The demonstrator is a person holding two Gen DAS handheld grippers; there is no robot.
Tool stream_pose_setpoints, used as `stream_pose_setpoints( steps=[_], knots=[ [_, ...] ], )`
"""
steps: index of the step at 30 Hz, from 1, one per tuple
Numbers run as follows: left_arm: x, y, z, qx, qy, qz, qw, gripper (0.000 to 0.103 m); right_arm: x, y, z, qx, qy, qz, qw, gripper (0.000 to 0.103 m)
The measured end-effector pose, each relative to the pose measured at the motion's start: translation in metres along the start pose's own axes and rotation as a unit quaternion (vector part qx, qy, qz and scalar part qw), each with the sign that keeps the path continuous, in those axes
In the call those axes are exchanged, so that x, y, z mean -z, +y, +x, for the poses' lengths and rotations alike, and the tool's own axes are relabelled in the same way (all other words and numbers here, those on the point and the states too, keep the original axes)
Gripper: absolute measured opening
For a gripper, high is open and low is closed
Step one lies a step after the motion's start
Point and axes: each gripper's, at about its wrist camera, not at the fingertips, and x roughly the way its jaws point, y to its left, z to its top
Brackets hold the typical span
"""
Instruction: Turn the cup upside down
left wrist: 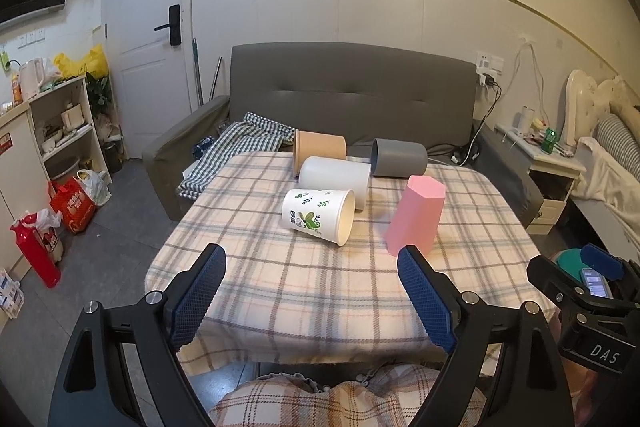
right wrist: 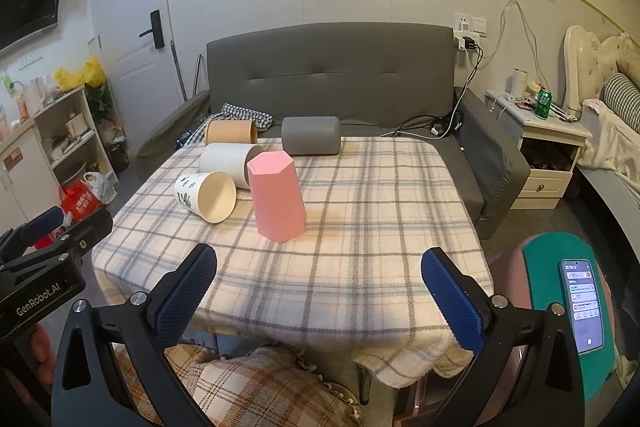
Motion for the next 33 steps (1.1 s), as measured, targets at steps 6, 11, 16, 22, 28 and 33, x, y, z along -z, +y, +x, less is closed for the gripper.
stream_pose_setpoints(
  steps=[6, 11, 16, 22, 28, 33],
  knots=[
    [0.0009, -0.0010, -0.0007, -0.001, -0.004, 0.006, 1.0000, 0.091, 0.0000, 0.0002, 0.0002, -0.001, 0.001, 0.000, 1.000, 0.103],
    [0.0011, -0.0025, -0.0003, -0.002, -0.006, 0.007, 1.0000, 0.091, -0.0001, 0.0005, 0.0005, -0.001, 0.001, 0.000, 1.000, 0.103],
    [0.0022, -0.0039, -0.0011, -0.011, -0.009, 0.012, 0.9998, 0.091, 0.0005, 0.0009, 0.0009, 0.000, 0.002, 0.000, 1.000, 0.103],
    [0.0025, -0.0039, -0.0013, -0.011, -0.007, 0.012, 0.9998, 0.091, 0.0014, 0.0012, 0.0010, 0.000, 0.003, -0.002, 1.000, 0.103],
    [0.0051, -0.0047, -0.0014, -0.009, -0.009, 0.016, 0.9998, 0.091, 0.0019, 0.0013, 0.0012, 0.000, 0.004, -0.001, 1.000, 0.103],
    [0.0054, -0.0051, -0.0017, -0.009, -0.009, 0.016, 0.9998, 0.091, 0.0017, 0.0014, 0.0010, 0.000, 0.003, -0.002, 1.000, 0.103]
  ],
)
